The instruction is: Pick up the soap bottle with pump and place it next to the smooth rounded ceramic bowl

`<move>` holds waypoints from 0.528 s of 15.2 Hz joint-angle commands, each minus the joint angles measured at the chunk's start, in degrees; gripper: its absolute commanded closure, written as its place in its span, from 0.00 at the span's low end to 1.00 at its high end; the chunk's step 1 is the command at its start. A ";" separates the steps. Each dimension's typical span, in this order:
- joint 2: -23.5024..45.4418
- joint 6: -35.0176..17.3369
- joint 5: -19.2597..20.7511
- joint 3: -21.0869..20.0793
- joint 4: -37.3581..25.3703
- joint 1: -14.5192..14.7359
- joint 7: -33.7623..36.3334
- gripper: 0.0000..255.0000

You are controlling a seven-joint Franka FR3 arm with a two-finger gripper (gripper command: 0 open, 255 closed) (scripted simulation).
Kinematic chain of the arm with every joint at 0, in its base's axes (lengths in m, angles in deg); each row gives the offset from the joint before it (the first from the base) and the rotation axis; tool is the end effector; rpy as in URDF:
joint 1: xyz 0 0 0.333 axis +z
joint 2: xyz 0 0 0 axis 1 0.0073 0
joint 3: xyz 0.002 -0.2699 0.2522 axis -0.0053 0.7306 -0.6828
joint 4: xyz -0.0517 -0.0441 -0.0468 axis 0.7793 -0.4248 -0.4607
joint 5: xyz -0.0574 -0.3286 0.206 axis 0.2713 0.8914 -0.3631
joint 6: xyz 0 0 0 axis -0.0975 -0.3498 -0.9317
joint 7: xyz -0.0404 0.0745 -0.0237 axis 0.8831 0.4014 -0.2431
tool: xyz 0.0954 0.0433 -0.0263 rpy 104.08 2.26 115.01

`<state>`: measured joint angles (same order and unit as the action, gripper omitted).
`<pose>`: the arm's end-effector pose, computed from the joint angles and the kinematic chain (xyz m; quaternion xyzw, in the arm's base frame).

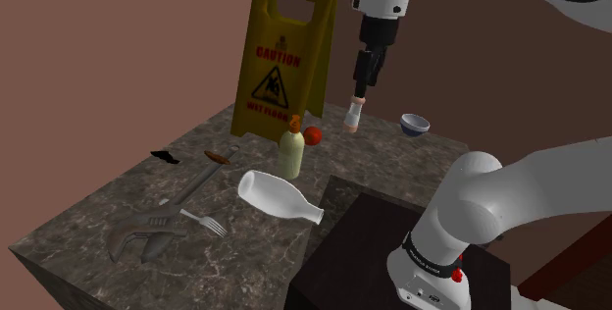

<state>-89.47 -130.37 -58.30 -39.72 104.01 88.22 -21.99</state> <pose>0.2709 -0.0052 0.6456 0.9973 0.0622 -0.0359 0.0147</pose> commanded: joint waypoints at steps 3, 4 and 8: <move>2.57 -4.01 -0.04 -0.22 0.92 0.09 0.22 0.00; 3.95 -5.99 -0.05 -0.32 1.25 0.14 0.33 0.00; 10.08 -13.68 -0.01 -0.77 1.76 0.27 0.78 0.00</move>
<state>-81.43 -141.89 -58.41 -40.48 106.06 88.52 -21.20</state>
